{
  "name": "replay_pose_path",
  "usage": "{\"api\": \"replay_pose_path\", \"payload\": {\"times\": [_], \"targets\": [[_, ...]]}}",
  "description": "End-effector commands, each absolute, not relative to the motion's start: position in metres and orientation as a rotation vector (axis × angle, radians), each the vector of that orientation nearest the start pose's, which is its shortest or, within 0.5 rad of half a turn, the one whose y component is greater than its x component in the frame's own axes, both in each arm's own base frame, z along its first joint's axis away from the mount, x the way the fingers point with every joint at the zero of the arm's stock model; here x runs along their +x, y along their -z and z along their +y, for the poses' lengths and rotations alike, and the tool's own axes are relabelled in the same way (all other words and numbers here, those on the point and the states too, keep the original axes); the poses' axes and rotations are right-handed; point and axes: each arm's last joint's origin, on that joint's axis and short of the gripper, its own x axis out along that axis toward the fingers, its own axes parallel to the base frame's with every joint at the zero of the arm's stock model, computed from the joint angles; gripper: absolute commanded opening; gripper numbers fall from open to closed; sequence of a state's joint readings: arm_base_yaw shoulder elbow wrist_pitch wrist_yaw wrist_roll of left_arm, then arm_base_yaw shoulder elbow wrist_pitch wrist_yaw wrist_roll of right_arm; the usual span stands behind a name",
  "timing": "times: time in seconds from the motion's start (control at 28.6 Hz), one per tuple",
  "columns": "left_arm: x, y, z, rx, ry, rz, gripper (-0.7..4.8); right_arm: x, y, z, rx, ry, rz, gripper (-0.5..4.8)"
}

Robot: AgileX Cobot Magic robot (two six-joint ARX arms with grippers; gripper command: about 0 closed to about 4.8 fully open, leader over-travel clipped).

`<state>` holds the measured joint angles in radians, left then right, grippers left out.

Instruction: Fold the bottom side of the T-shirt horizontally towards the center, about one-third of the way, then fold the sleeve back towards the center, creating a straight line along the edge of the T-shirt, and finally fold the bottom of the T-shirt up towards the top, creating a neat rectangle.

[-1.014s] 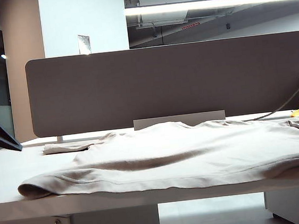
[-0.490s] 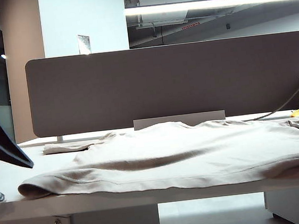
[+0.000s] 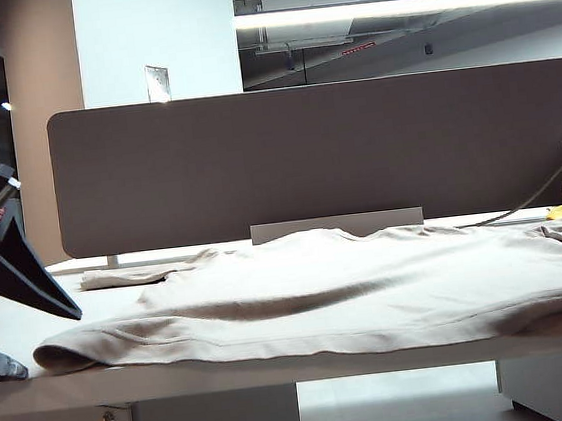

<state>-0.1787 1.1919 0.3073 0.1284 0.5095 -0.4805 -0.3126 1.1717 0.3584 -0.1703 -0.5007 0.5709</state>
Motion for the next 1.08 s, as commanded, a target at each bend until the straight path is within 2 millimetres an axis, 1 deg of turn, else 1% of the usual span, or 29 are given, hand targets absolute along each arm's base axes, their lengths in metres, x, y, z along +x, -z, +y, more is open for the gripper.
{"api": "replay_pose_path", "payload": {"times": [0.03, 0.38, 0.59, 0.7, 0.73, 0.84, 0.91, 0.94, 1.01, 1.08], "targets": [[0.191, -0.135, -0.049, -0.565, 0.469, 0.896, 3.12, 0.181, -0.132, -0.043, 0.926, 0.055, 0.937, 3.9], [0.193, -0.132, -0.051, -0.571, 0.471, 0.901, 3.1, 0.184, -0.126, -0.044, 0.932, 0.055, 0.95, 3.85], [0.197, -0.128, -0.056, -0.566, 0.481, 0.933, 3.1, 0.185, -0.125, -0.044, 0.933, 0.052, 0.949, 3.06], [0.199, -0.127, -0.059, -0.559, 0.49, 0.945, 3.09, 0.185, -0.125, -0.044, 0.933, 0.049, 0.948, 3.02], [0.2, -0.127, -0.06, -0.559, 0.49, 0.947, 3.04, 0.185, -0.126, -0.044, 0.935, 0.045, 0.949, 2.84], [0.2, -0.127, -0.06, -0.559, 0.49, 0.946, 2.61, 0.185, -0.126, -0.044, 0.938, 0.038, 0.949, 2.0], [0.2, -0.127, -0.06, -0.558, 0.489, 0.946, 2.28, 0.185, -0.126, -0.044, 0.94, 0.035, 0.95, 1.67], [0.2, -0.127, -0.06, -0.557, 0.489, 0.945, 1.98, 0.185, -0.126, -0.043, 0.94, 0.035, 0.95, 1.61], [0.2, -0.127, -0.06, -0.554, 0.49, 0.944, 1.39, 0.185, -0.126, -0.043, 0.94, 0.033, 0.95, 1.23], [0.2, -0.127, -0.06, -0.554, 0.49, 0.944, 0.97, 0.185, -0.126, -0.043, 0.936, 0.029, 0.949, 0.79]]}}
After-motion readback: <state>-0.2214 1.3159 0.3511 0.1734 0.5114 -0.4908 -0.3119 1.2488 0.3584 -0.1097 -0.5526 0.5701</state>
